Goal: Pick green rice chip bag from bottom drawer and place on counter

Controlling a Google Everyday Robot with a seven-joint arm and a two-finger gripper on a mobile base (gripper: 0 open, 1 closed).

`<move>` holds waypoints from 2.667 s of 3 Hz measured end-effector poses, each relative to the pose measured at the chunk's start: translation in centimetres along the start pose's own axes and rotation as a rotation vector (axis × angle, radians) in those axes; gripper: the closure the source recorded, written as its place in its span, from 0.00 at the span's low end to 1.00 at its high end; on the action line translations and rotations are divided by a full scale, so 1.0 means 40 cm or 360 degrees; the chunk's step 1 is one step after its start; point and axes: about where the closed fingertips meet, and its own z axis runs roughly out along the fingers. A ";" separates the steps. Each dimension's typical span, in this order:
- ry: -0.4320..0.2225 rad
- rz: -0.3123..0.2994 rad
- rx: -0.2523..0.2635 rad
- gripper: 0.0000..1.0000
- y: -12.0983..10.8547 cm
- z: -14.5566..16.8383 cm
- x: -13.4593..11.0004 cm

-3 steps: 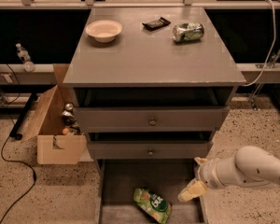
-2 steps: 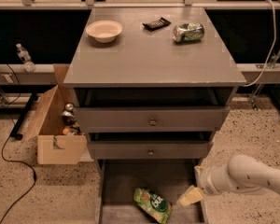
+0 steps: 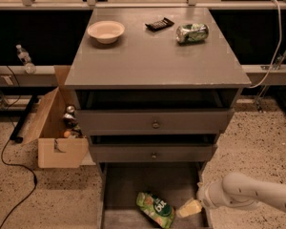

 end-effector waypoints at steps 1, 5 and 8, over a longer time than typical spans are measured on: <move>-0.0105 0.0132 -0.0163 0.00 -0.017 0.114 0.059; 0.0087 0.0339 -0.0303 0.00 -0.064 0.436 0.119; 0.0128 0.0303 -0.0385 0.00 0.045 0.503 0.087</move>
Offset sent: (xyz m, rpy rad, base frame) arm -0.0016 0.0028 -0.0397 0.0953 0.0340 -0.0335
